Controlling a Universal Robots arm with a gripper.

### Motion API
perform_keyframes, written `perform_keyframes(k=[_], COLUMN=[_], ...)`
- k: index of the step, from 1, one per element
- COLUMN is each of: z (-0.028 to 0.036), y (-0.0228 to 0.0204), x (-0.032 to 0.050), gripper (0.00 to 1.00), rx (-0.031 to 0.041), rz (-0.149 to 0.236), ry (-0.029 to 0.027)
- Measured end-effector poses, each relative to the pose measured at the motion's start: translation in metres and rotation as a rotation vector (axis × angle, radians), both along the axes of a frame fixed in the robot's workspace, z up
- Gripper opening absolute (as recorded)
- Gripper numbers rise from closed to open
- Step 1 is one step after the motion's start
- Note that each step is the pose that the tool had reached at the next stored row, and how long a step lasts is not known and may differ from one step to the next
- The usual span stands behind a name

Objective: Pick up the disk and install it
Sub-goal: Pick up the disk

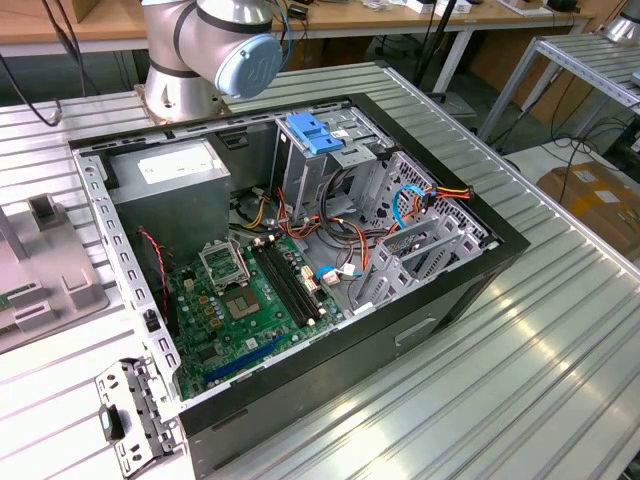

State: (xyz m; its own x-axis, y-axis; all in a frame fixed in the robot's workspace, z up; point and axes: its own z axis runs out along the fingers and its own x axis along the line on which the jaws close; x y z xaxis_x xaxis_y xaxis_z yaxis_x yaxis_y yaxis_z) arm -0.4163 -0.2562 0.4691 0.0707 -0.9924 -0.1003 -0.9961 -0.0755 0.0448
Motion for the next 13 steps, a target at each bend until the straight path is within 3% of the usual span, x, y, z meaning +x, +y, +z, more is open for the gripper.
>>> perform_keyframes(k=[13], z=[0.0177], y=[0.0000], x=[0.0000], gripper=[0.37], rx=[0.0036], rz=[0.000], ry=[0.0000])
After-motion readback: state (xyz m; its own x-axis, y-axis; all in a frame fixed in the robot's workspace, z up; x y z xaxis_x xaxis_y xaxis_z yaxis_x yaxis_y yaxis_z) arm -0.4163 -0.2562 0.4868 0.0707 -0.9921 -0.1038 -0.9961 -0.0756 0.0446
